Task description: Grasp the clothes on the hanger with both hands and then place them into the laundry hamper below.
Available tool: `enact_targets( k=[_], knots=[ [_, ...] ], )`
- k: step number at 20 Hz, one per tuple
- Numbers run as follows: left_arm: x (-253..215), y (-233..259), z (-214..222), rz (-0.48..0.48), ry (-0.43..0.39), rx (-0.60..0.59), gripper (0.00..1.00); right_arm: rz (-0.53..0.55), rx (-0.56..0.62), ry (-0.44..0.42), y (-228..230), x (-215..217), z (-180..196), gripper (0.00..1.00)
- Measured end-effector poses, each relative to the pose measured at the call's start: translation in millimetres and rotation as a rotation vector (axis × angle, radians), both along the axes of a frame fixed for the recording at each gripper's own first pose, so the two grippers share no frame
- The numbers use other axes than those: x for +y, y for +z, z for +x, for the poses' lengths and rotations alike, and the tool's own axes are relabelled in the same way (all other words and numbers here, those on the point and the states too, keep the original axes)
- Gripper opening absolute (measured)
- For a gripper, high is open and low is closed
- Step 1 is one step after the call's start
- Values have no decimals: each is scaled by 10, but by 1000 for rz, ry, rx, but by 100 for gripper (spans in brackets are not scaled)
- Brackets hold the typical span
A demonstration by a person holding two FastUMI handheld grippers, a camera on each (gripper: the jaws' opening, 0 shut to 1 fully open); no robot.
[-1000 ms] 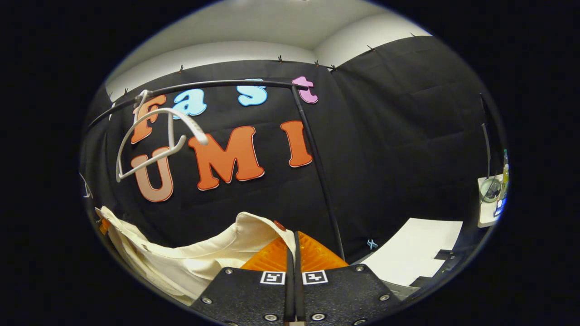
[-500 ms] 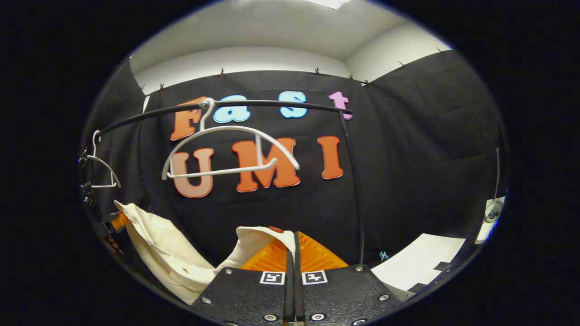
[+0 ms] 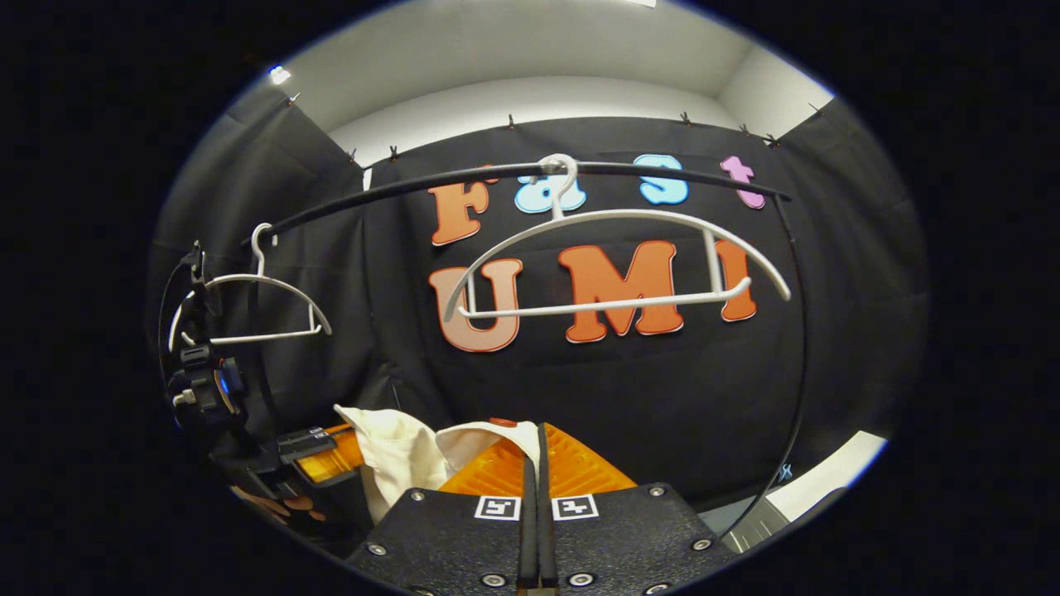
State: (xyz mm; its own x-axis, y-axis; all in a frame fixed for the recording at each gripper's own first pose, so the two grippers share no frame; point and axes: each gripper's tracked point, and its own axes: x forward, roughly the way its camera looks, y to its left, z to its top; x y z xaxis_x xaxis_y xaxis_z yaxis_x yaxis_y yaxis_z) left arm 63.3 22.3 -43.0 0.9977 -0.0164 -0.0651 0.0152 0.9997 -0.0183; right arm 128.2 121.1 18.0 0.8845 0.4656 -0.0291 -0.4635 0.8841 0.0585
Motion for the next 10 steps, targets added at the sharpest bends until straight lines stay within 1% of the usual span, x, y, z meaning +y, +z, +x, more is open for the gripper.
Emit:
enact_targets(
  k=[2, 4, 7, 9, 10],
  knots=[
    [-120, -145, 30, -12, -46, 43, 9, -23, 12, 30, -141, 163, -6, 0],
    [-196, -347, 32, -27, -73, 94, 9, -52, 34, 34, -312, 254, 43, 0],
    [-216, -756, -17, -61, -85, 189, 9, -65, 117, 28, -724, 352, 180, 0],
    [-199, -1087, -50, -73, -84, 272, 9, -75, 184, 12, -1023, 348, 233, 0],
    [-121, -1205, 55, -72, -76, 320, 9, -87, 221, -2, -1211, 303, 261, 0]
  ],
)
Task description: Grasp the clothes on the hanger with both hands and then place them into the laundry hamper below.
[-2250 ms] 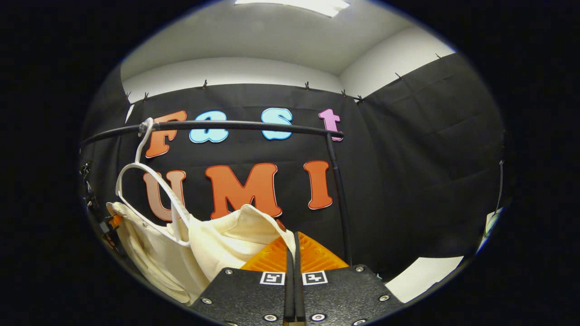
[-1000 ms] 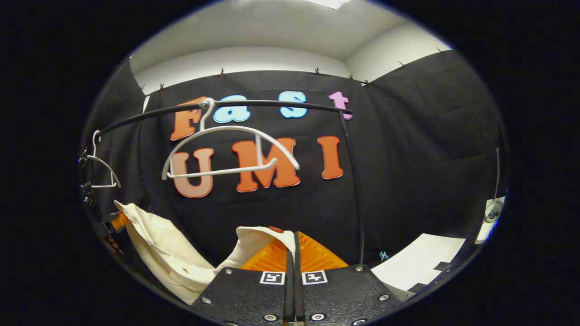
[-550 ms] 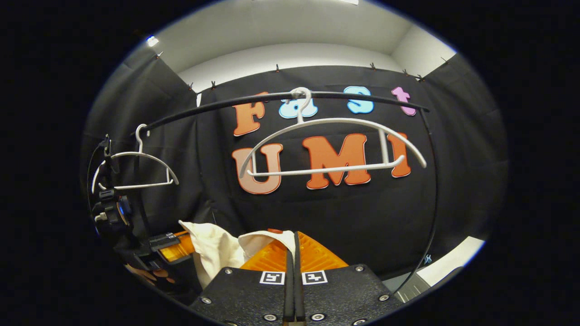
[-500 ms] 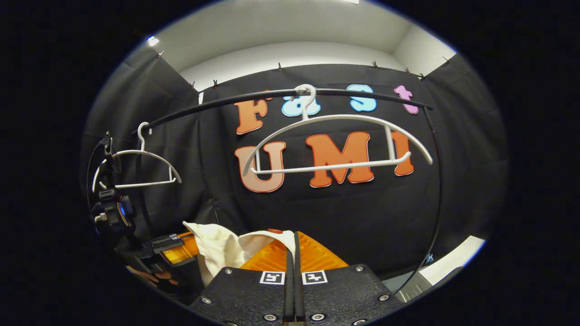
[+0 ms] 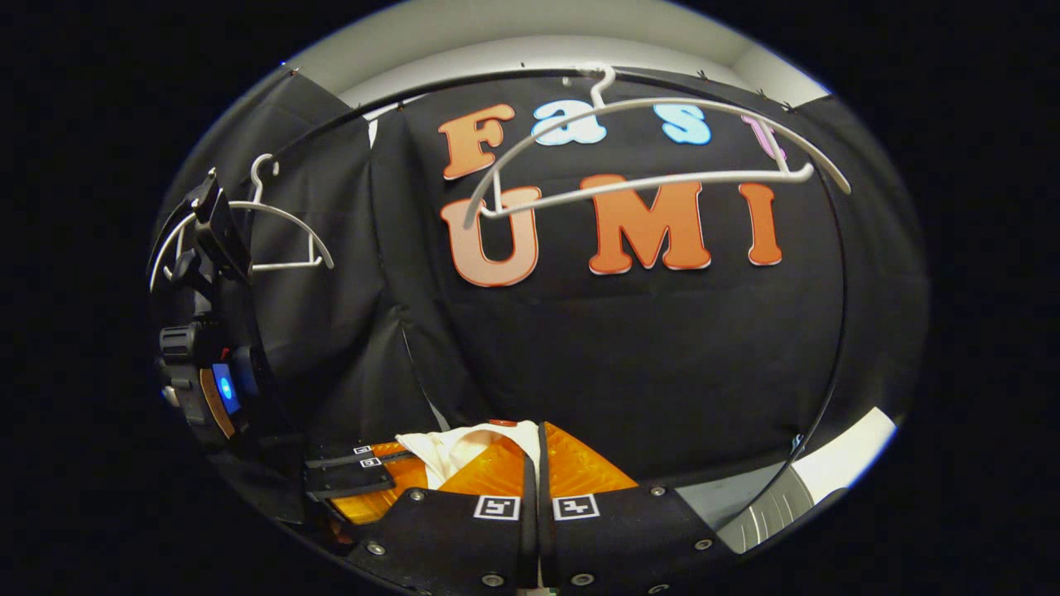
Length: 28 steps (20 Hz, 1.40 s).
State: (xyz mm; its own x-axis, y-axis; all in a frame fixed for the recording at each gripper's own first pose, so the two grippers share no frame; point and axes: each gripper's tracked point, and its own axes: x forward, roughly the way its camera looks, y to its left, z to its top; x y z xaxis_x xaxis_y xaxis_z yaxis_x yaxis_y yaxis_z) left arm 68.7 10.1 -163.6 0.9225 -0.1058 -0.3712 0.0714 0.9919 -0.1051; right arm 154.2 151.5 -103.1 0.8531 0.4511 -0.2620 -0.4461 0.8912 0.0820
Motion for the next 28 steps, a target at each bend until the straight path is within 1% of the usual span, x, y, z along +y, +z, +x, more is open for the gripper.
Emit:
enact_targets(
  k=[2, 5, 6, 7, 8, 9, 10, 11, 12, 13, 14, 15, 16, 18, 20, 21, 22, 24, 25, 28],
  knots=[
    [119, -377, -47, 10, 28, 122, 10, -40, 78, -37, -371, -115, 16, 1],
    [342, -980, -173, 15, 85, 290, 10, -110, 205, -72, -1029, -235, 1, 5],
    [382, -1166, -268, 13, 96, 334, 13, -116, 239, -80, -1225, -248, -1, 6],
    [403, -1309, -360, 15, 99, 382, 13, -124, 280, -91, -1391, -279, -24, 8],
    [434, -1480, -501, 32, 106, 440, 17, -130, 327, -97, -1588, -339, -70, 10],
    [489, -1624, -608, 51, 116, 491, 26, -130, 372, -101, -1743, -392, -197, 18],
    [525, -1710, -688, 56, 121, 524, 50, -126, 402, -103, -1891, -398, -267, 26],
    [541, -1789, -759, 53, 125, 544, 61, -126, 421, -107, -1962, -400, -331, 42],
    [571, -1819, -829, 45, 135, 558, 74, -133, 433, -106, -2015, -423, -381, 44],
    [594, -1806, -908, 39, 140, 567, 87, -143, 446, -108, -2025, -452, -444, 62],
    [604, -1845, -953, 40, 141, 570, 100, -148, 455, -109, -2039, -480, -489, 62],
    [614, -1830, -998, 46, 141, 564, 95, -149, 460, -112, -2050, -513, -592, 82],
    [628, -1801, -1037, 54, 138, 549, 98, -148, 460, -115, -2043, -550, -667, 84],
    [656, -1698, -1071, 69, 130, 515, 98, -150, 464, -118, -2027, -596, -766, 85],
    [637, -1521, -1114, 61, 142, 482, 98, -138, 465, -127, -1954, -660, -874, 85],
    [596, -1432, -1132, 49, 149, 462, 98, -129, 452, -136, -1873, -696, -916, 85],
    [573, -1305, -1151, 35, 154, 438, 100, -124, 435, -146, -1787, -735, -954, 85],
    [566, -1095, -1167, 22, 169, 388, 100, -115, 398, -169, -1590, -814, -1011, 85],
    [602, -974, -1208, 22, 176, 361, 98, -107, 378, -179, -1482, -833, -1059, 85],
    [575, -573, -1195, 19, 189, 279, 98, -89, 311, -204, -1112, -920, -1127, 85]
  ],
)
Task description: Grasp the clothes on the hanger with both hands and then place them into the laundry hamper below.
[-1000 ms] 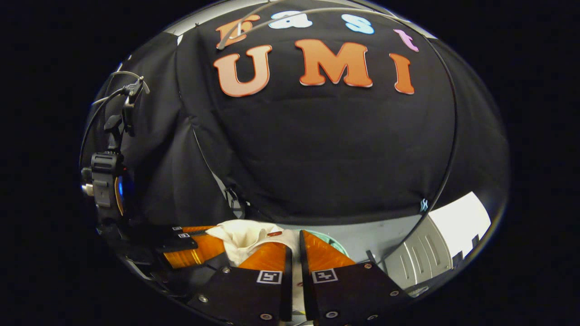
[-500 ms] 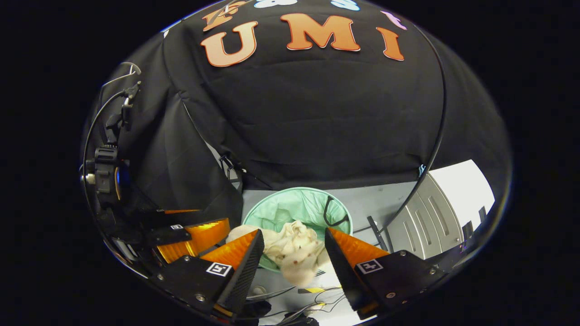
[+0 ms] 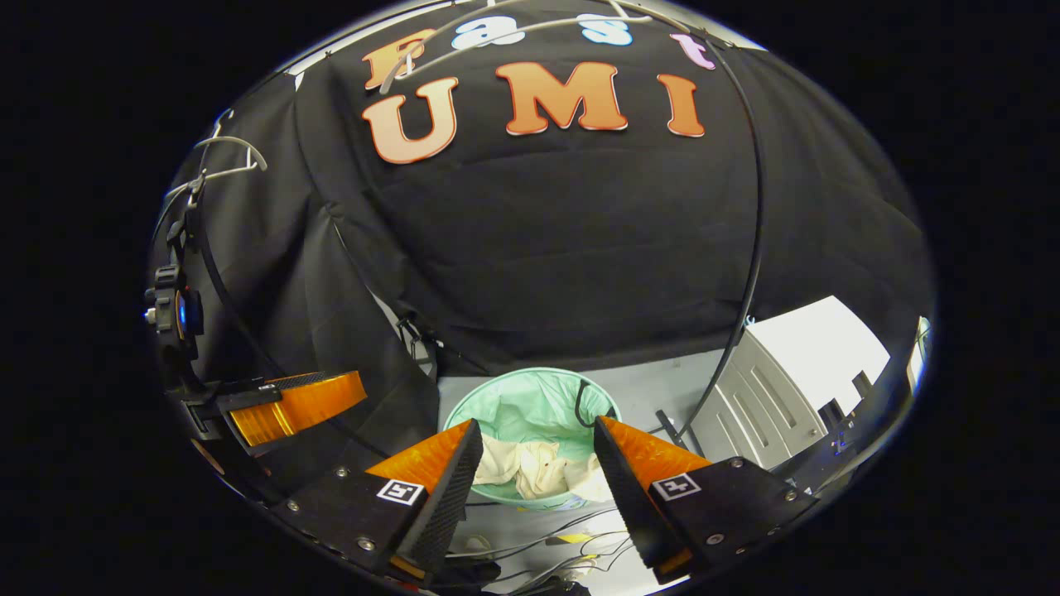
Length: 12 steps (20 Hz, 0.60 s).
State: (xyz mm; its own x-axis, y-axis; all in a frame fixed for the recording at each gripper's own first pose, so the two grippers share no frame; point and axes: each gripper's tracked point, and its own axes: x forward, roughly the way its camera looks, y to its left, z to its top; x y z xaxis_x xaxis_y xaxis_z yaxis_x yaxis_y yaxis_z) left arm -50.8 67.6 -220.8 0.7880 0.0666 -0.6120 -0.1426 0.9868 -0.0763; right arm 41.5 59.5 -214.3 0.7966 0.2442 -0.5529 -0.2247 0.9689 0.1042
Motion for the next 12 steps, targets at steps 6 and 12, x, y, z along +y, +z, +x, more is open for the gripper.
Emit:
enact_targets(
  k=[6, 12],
  knots=[
    [-39, 1110, 163, 74, -8, -273, 97, 9, -270, -75, 1215, -260, -31, 85],
    [-33, 2111, 400, 112, -10, -497, 97, -13, -474, -143, 2332, -541, -179, 84]
  ],
)
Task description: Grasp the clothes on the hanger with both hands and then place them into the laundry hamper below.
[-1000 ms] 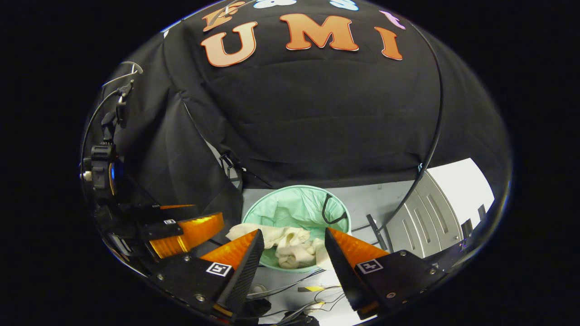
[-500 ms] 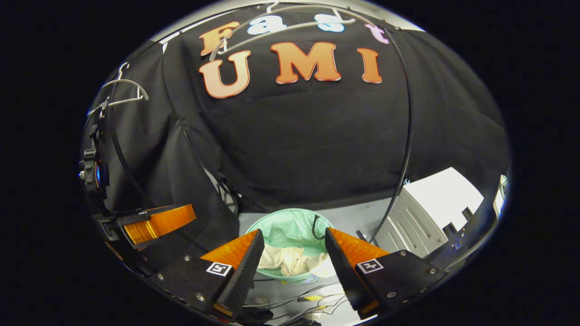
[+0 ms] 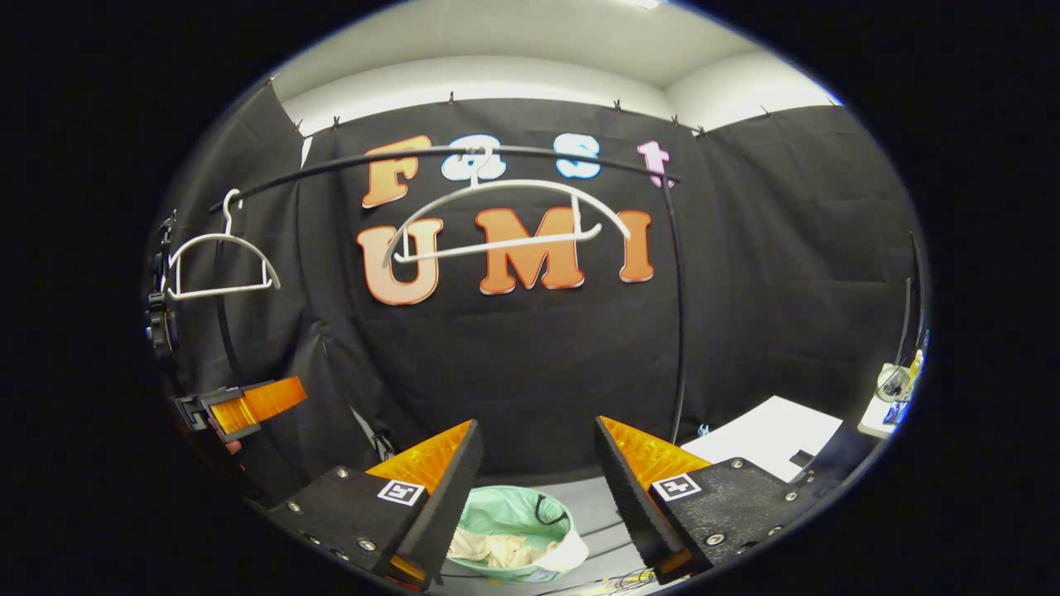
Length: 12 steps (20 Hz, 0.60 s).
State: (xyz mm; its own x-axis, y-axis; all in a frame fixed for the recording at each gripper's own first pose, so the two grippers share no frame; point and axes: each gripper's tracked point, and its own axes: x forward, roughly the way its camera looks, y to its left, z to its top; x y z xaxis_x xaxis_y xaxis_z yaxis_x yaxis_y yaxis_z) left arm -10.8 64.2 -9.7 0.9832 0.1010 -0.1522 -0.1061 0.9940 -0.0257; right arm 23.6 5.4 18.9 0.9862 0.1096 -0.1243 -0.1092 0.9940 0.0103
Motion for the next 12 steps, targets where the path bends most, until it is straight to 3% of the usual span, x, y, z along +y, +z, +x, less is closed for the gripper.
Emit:
enact_targets(
  k=[1, 4, 6, 7, 12],
  knots=[
    [-6, 138, 6, -4, 4, -27, 94, -2, -16, -8, 130, -36, -49, 85],
    [-118, 458, -78, -13, 1, -99, 100, 19, -57, -23, 380, -123, -161, 85],
    [-113, 648, -99, -8, -2, -140, 97, 28, -91, -33, 575, -199, -231, 85],
    [-109, 709, -72, -3, -2, -160, 94, 23, -109, -40, 659, -239, -254, 84],
    [-101, 934, -71, 5, 0, -213, 97, 10, -186, -56, 1040, -407, -371, 84]
  ],
)
